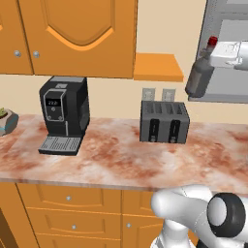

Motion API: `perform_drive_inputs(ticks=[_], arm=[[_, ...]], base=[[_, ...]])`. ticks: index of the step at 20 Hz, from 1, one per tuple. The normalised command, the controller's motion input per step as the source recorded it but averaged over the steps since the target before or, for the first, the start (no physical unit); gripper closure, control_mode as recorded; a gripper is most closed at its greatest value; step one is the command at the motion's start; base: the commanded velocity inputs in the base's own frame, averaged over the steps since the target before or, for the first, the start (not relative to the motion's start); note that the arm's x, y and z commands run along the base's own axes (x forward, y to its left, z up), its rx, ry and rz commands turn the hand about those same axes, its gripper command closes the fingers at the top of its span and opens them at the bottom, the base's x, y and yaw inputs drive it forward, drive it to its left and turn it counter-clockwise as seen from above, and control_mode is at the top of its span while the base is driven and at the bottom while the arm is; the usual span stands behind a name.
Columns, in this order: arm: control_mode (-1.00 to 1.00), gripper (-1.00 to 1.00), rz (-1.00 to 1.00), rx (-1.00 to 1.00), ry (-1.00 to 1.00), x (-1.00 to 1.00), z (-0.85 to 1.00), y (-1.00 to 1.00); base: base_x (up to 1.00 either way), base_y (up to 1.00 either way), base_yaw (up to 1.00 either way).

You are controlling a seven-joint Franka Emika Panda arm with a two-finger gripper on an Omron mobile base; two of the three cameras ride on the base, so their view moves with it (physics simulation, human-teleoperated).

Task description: There is a bowl on the dining counter. Grab a lemon wedge from the fridge and place it in the bowl. Then get the liquor bottle and glass cup from the cabinet and place them next to the bowl.

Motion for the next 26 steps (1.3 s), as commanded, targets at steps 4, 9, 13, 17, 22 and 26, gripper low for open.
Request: perform_drive_inputs(ticks=[4,9,13,17,22,26], arm=[[1.00,1.00,0.02,0.00,0.00,-0.75,0.00,0.23],[1.00,1.00,0.00,0.00,0.00,0.00,0.00,0.00],[1.00,1.00,0.00,0.00,0.00,0.00,0.00,0.00],[1.00,1.00,0.00,0.00,0.00,0.00,0.00,0.00],[1.00,1.00,0.00,0.00,0.00,0.00,0.00,0.00],[1.00,1.00,0.00,0.00,0.00,0.00,0.00,0.00]], base=[[-0.23,0.03,0.00],[-0.98,0.01,0.12],[-1.00,0.18,0.28],[-0.93,0.35,0.33],[-0.91,0.21,0.36],[-0.99,0.19,0.36]])
